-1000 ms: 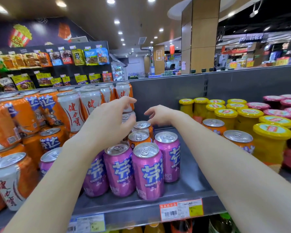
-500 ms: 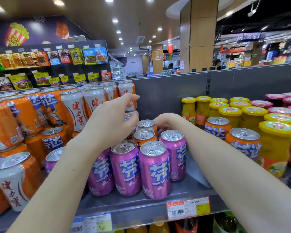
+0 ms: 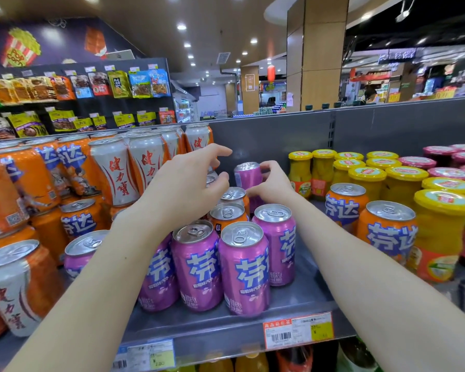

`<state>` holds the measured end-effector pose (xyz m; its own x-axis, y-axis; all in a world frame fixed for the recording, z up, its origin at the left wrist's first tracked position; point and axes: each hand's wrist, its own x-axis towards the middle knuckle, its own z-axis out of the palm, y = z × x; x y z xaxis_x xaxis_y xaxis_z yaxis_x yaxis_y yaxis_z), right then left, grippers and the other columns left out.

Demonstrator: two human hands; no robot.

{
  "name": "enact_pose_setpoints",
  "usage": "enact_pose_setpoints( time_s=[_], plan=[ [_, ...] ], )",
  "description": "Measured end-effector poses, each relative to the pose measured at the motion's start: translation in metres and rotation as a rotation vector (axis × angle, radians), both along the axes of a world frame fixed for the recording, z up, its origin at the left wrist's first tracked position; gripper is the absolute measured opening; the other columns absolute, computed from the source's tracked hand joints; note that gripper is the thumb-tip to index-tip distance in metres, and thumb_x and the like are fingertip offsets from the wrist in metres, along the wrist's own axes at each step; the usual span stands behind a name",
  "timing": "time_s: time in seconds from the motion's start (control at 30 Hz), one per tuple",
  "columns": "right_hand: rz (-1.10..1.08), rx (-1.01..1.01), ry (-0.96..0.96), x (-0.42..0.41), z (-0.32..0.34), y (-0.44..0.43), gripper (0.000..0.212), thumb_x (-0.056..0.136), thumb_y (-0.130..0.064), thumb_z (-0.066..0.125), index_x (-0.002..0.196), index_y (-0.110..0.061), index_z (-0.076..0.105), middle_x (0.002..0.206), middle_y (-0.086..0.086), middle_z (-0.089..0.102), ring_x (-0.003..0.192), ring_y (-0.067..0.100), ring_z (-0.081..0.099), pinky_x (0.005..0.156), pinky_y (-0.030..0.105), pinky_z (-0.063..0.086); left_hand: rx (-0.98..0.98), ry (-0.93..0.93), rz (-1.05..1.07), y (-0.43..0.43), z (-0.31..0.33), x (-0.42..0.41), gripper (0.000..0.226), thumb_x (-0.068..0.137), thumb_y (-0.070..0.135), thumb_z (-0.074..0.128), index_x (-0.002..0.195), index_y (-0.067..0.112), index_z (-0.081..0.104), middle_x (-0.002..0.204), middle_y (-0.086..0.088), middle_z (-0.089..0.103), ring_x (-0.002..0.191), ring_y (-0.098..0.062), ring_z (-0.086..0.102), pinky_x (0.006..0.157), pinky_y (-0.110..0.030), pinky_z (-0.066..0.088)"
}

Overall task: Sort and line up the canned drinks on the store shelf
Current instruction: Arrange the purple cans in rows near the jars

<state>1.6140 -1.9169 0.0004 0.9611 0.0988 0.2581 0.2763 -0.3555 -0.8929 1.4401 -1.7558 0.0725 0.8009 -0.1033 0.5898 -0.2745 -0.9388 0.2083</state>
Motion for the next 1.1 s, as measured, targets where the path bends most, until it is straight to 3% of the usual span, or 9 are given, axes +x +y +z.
enact_pose_setpoints(
  time_s=[0.2,0.3,0.4,0.57,0.73,0.97,1.03,1.1],
  plan=[
    [0.028,0.095,-0.057,-0.002,-0.001,-0.003,0.085,0.071,-0.018,0.092,0.137,-0.022,0.039,0.123,-0.002,0.054,0.110,0.018,0.057,0.077,0.026,0.050,0.026,0.032,0.028,0.000,0.000,0.008,0.045,0.099,0.040,0.054,0.143,0.037,0.047,0.125,0.008,0.067,0.113,-0.017,0.065,0.091,-0.045,0.059],
    [0.044,0.079,-0.032,-0.001,-0.003,0.002,0.091,0.071,-0.017,0.091,0.142,-0.022,0.035,0.123,0.003,0.054,0.109,0.022,0.060,0.085,0.034,0.055,0.030,0.041,0.036,-0.003,-0.001,0.009,0.045,0.099,0.041,0.054,0.143,0.036,0.048,0.125,0.008,0.067,0.112,-0.016,0.065,0.091,-0.044,0.058],
    [0.035,0.008,-0.024,0.001,-0.003,0.005,0.079,0.070,-0.017,0.089,0.136,-0.018,0.045,0.124,0.006,0.058,0.110,0.024,0.061,0.091,0.040,0.057,0.025,0.048,0.036,-0.004,-0.001,0.010,0.044,0.099,0.041,0.055,0.142,0.036,0.049,0.124,0.009,0.067,0.110,-0.015,0.065,0.092,-0.043,0.058],
    [0.034,0.057,-0.020,0.000,-0.004,0.003,0.067,0.069,-0.024,0.088,0.123,-0.021,0.049,0.117,0.002,0.058,0.103,0.020,0.062,0.073,0.029,0.053,0.005,0.037,0.043,-0.002,-0.002,0.012,0.044,0.098,0.039,0.056,0.141,0.034,0.051,0.122,0.008,0.067,0.109,-0.016,0.065,0.091,-0.043,0.058],
    [0.022,0.126,-0.005,-0.004,-0.001,0.002,0.059,0.073,-0.031,0.085,0.120,-0.021,0.051,0.115,0.002,0.060,0.095,0.014,0.062,0.070,0.028,0.051,0.009,0.042,0.039,-0.006,-0.003,0.015,0.043,0.098,0.041,0.056,0.140,0.036,0.052,0.122,0.008,0.067,0.111,-0.016,0.065,0.093,-0.044,0.056],
    [0.072,0.365,0.138,-0.013,0.006,-0.002,0.073,0.081,-0.030,0.084,0.141,-0.015,0.046,0.129,0.006,0.057,0.089,0.011,0.063,0.053,0.023,0.052,0.023,0.030,0.001,-0.008,-0.002,0.021,0.043,0.096,0.033,0.060,0.139,0.035,0.053,0.125,0.005,0.067,0.115,-0.017,0.064,0.092,-0.046,0.057],
    [0.095,0.466,0.162,-0.019,0.012,0.000,0.073,0.084,-0.032,0.081,0.145,-0.018,0.043,0.133,0.007,0.055,0.090,0.015,0.066,0.047,0.021,0.053,0.042,0.022,0.002,-0.008,0.000,0.023,0.046,0.095,0.027,0.061,0.140,0.034,0.054,0.126,0.005,0.067,0.115,-0.018,0.064,0.093,-0.046,0.057],
    [0.129,0.592,0.199,-0.024,0.020,0.003,0.075,0.087,-0.034,0.076,0.151,-0.025,0.038,0.138,0.009,0.054,0.096,0.023,0.070,0.051,0.025,0.056,0.068,0.005,0.011,-0.009,0.001,0.025,0.047,0.094,0.023,0.062,0.140,0.033,0.054,0.126,0.004,0.066,0.113,-0.020,0.064,0.092,-0.047,0.057]
  ],
)
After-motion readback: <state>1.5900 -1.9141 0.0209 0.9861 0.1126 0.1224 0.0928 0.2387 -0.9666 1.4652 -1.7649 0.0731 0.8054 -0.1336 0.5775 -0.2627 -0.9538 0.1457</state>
